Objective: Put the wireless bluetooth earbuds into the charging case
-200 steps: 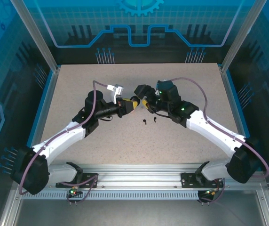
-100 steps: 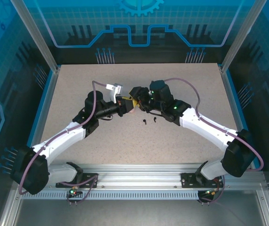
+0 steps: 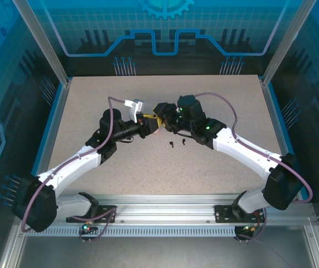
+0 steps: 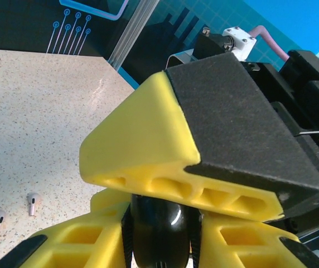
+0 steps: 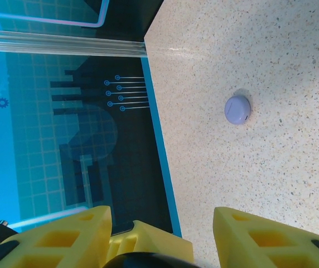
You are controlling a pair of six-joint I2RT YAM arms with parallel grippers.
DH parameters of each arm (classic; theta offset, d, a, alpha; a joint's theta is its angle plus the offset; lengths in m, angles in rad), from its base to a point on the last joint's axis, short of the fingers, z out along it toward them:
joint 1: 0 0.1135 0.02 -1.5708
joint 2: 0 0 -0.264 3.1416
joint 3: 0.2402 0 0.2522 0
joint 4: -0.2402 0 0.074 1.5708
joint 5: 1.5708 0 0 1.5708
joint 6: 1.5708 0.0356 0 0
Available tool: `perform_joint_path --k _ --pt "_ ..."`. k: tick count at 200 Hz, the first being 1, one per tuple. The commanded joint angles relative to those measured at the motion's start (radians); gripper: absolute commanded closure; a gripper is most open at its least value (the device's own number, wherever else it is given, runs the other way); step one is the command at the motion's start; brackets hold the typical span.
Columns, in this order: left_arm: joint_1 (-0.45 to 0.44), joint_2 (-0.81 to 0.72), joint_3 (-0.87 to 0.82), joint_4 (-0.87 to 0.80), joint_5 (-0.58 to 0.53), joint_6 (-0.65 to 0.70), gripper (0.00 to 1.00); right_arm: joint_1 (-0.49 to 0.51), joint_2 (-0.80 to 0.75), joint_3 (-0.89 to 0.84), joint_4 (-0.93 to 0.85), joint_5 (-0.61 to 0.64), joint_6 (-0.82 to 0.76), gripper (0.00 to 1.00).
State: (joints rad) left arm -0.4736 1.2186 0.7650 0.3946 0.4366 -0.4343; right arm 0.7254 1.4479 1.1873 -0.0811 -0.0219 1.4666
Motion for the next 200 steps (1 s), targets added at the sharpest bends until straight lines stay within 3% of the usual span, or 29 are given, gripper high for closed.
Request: perform_joint_path --k 1,40,70,82,101,128,162,200 --pt "-0.003 -0.021 -0.01 0.03 -0.021 0.026 0.66 -0.008 -0.013 -0.008 0.015 0.016 0.01 0.65" --pt "-0.003 -0.003 -0.003 0.041 0.002 0.017 0.74 -0.009 -0.012 -0.016 0.027 0.008 0.012 0.65" --pt "-0.003 0.01 -0.002 0.051 0.025 0.008 0.96 -0.011 -0.004 -0.009 0.035 -0.001 0.008 0.62" --pt "-0.003 0.015 -0.003 0.055 0.03 0.002 1.0 -0.012 -0.003 -0.002 0.034 -0.003 0.005 0.55" --pt "-0.005 0.018 -0.011 0.066 0.03 -0.01 1.0 -0.028 -0.013 0.001 0.037 -0.002 -0.019 0.29" --pt "-0.004 0.013 -0.022 0.062 0.028 -0.011 1.0 -0.072 -0.093 -0.028 -0.012 0.048 -0.095 0.19" --pt "-0.002 0.013 -0.012 0.02 0.055 0.011 1.0 -0.167 -0.224 -0.083 -0.132 0.021 -0.347 0.17" --pt "0.009 0.043 0.03 -0.02 0.128 0.024 1.0 -0.239 -0.29 -0.148 -0.076 -0.245 -0.818 0.19"
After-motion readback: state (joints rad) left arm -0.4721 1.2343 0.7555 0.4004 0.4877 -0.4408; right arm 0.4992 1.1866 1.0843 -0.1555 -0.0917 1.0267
